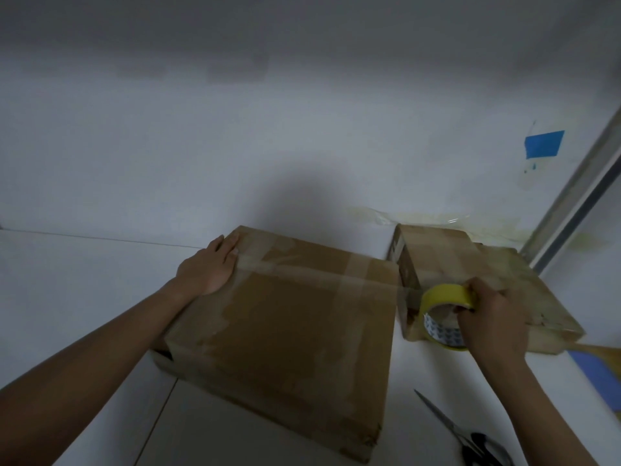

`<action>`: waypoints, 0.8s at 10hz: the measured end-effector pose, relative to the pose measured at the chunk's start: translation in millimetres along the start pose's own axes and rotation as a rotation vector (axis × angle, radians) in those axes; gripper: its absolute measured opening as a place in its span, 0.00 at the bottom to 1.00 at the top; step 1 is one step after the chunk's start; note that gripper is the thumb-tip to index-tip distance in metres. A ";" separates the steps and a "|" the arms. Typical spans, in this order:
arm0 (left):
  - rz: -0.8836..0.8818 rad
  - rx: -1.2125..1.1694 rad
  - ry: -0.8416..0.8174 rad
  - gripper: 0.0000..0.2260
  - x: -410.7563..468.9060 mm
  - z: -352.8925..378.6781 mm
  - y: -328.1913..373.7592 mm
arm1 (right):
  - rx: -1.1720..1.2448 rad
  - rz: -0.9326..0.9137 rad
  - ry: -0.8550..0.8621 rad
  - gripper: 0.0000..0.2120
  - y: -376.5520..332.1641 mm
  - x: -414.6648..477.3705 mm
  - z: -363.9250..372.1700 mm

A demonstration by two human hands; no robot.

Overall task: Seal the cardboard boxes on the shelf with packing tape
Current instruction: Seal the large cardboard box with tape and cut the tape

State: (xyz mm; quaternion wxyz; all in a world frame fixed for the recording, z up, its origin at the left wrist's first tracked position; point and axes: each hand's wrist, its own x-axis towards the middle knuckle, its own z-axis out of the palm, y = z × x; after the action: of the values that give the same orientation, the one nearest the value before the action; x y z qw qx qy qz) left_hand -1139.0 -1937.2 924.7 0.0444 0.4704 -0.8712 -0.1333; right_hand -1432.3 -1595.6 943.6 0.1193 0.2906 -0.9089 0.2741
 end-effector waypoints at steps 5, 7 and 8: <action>-0.004 -0.007 0.014 0.23 -0.6 0.8 0.1 | 0.016 0.021 -0.122 0.19 12.7 -18.6 16.0; 0.007 0.001 0.014 0.23 -2.0 1.0 0.8 | 0.014 0.024 -0.110 0.20 12.0 -15.8 8.5; 0.016 -0.001 0.009 0.23 -1.5 1.0 0.0 | 0.010 -0.013 -0.079 0.19 9.7 -11.2 1.9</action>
State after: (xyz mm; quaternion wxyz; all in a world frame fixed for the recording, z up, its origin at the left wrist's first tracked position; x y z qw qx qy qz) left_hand -1138.3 -1935.7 923.8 0.0494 0.4639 -0.8747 -0.1314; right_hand -1429.2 -1584.9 933.7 0.0834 0.3076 -0.9097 0.2661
